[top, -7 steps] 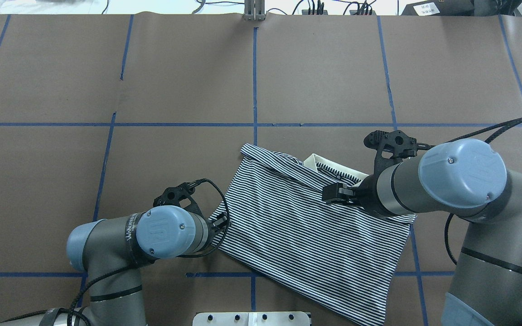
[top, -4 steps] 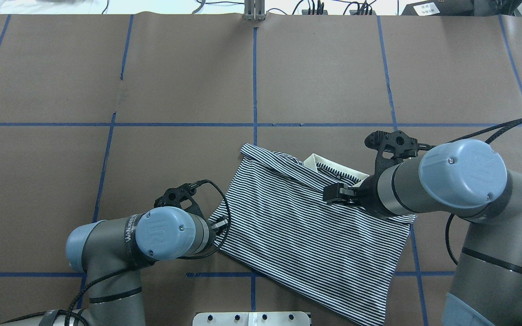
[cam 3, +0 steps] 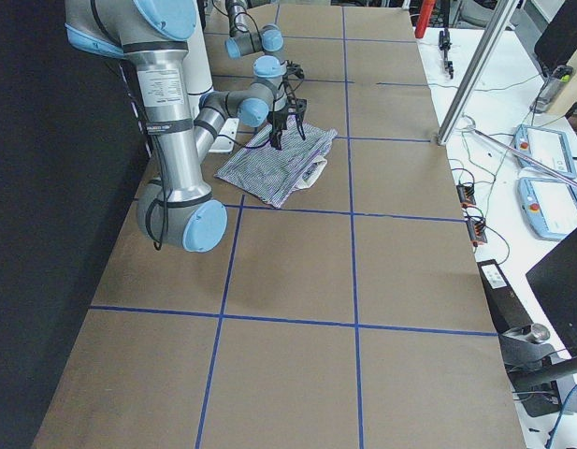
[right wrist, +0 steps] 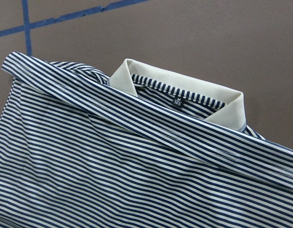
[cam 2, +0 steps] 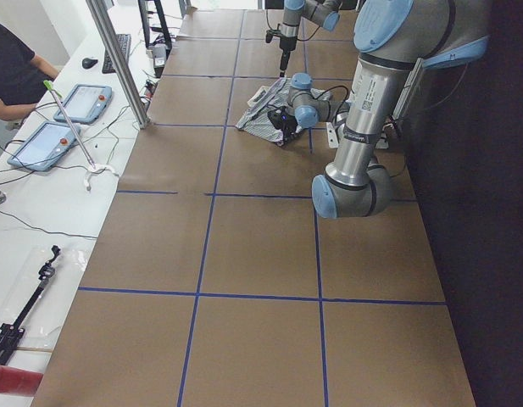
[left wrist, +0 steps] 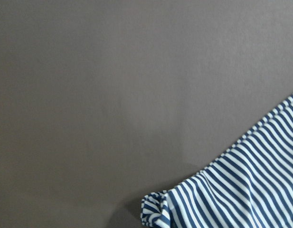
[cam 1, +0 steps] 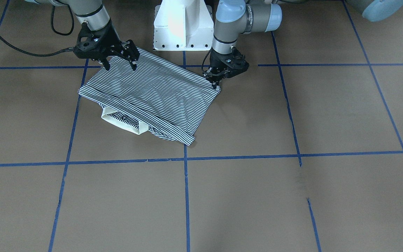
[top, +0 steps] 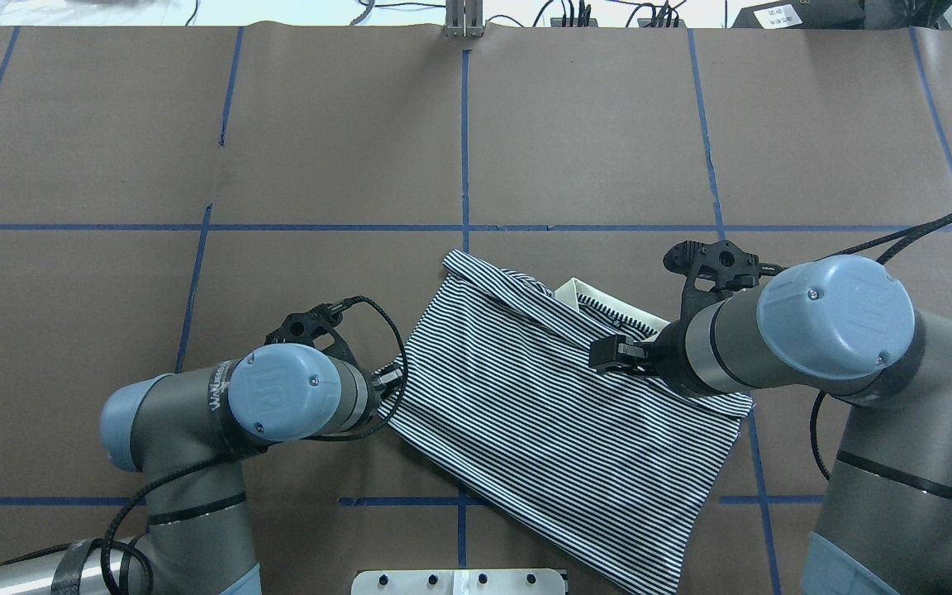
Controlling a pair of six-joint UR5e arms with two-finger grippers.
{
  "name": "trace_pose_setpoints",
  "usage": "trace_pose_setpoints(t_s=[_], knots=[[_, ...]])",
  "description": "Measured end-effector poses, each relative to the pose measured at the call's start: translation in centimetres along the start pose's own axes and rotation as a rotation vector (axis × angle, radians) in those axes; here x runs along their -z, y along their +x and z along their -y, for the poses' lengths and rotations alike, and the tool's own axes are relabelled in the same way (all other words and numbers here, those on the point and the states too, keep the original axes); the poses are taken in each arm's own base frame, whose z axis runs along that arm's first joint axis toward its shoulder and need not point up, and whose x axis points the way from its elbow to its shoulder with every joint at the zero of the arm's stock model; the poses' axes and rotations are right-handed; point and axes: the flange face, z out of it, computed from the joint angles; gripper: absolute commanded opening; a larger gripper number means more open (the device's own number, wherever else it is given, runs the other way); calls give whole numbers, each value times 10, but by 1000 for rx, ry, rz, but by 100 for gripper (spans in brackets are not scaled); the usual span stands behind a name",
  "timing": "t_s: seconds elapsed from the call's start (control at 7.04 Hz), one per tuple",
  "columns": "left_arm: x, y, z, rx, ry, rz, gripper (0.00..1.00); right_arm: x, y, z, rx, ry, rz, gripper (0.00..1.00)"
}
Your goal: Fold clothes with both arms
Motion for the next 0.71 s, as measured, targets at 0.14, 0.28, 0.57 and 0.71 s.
trace_pose_setpoints(t_s=[0.14, 0.28, 0.57, 0.71], knots=[[-3, 2, 23, 9, 32, 8, 0, 3, -1, 2, -2, 5, 6, 100], [-8, 5, 46, 4, 64, 17, 0, 8, -1, 6, -5, 13, 13, 100], [-11, 29, 100, -5, 131, 19, 0, 18, 1, 16, -17, 34, 23, 100], [-7, 51, 132, -15, 168, 12, 0, 21, 2, 19, -21, 41, 26, 100]])
